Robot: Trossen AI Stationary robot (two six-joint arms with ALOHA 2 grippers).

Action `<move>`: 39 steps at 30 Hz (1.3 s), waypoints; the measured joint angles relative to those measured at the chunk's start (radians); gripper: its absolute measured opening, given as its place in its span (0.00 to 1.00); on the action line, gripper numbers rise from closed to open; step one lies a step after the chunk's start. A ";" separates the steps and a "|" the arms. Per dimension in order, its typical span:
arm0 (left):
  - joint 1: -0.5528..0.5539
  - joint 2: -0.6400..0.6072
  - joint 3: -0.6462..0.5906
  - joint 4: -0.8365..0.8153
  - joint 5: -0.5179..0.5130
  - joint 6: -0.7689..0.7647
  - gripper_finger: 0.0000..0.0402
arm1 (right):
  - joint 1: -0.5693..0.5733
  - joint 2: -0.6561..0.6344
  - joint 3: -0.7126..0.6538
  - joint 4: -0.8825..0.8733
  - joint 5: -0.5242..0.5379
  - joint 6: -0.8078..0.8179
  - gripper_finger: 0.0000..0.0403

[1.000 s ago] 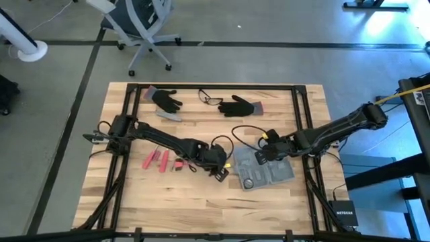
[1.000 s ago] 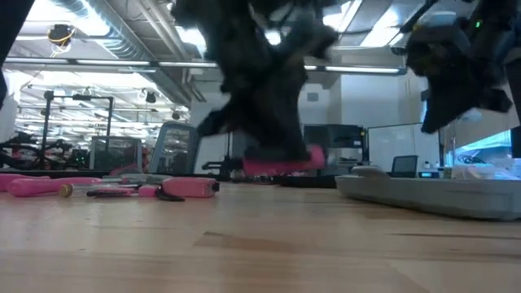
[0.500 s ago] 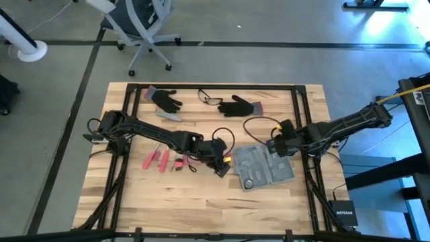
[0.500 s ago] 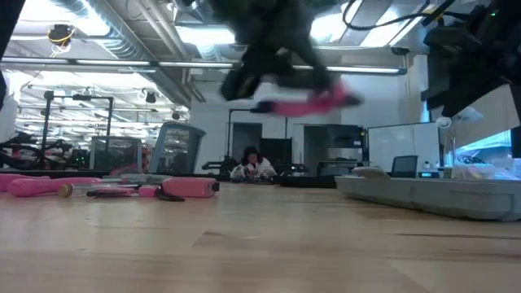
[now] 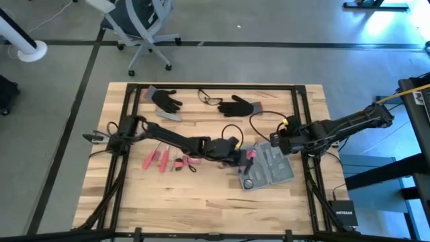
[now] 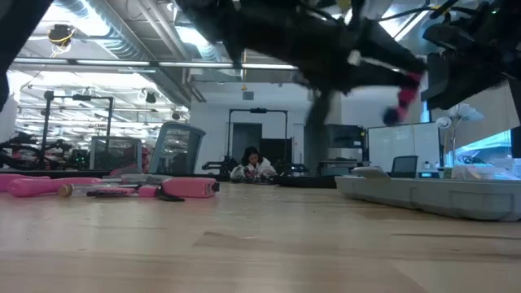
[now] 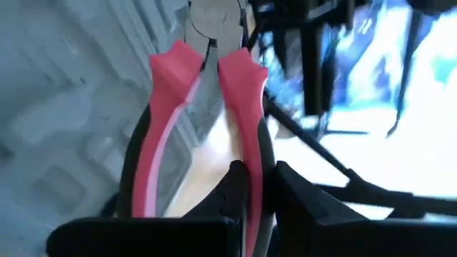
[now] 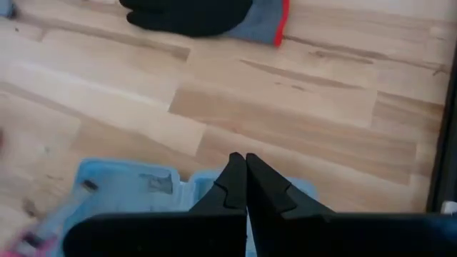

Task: Prefit tool cases
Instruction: Put the orange pliers into the gray prefit tool case

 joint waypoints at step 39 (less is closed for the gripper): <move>-0.085 0.061 0.121 -0.120 -0.279 -0.046 0.09 | 0.243 0.112 -0.210 0.446 -0.393 0.261 0.00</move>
